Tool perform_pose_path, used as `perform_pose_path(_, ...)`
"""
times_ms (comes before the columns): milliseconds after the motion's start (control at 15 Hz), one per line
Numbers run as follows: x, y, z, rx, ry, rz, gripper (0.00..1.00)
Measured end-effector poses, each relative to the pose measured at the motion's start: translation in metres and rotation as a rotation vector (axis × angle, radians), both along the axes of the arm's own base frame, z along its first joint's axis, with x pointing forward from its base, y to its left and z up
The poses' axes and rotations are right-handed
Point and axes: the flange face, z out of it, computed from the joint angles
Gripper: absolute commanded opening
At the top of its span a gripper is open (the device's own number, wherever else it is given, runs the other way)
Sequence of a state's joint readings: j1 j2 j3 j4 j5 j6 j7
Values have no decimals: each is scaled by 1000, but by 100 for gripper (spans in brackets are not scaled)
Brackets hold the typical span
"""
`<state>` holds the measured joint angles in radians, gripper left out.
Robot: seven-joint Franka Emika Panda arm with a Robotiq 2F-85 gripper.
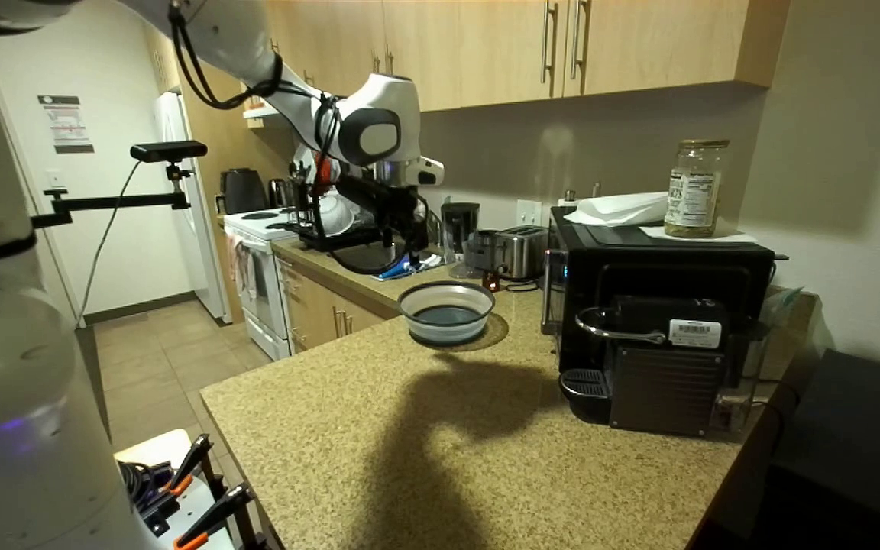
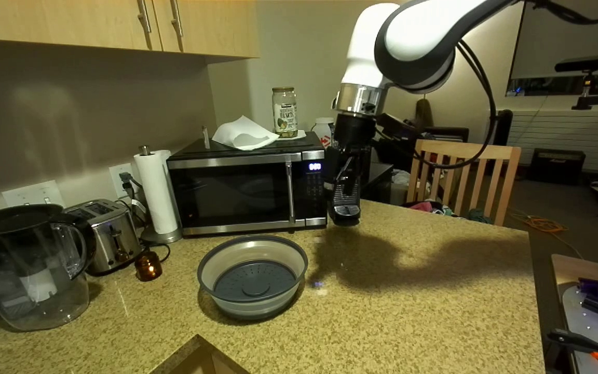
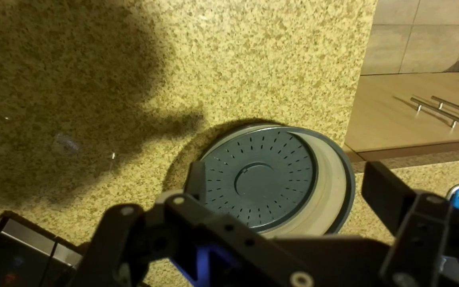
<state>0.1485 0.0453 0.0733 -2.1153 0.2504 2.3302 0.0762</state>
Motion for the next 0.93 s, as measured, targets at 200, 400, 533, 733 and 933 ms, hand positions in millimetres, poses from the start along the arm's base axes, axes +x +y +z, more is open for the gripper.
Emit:
perform_pose_path(200, 14, 1, -17, -28, 31, -57, 100)
perform_pose_path(400, 22, 0, -35, -76, 60, -110, 100)
perform_pose_path(533, 26, -1, -45, -109, 77, -153, 100)
perform_pose_path(733, 31, 0, -56, -146, 116, -220, 100)
perform_pose_path(933, 35, 6, -61, -171, 137, -268, 100)
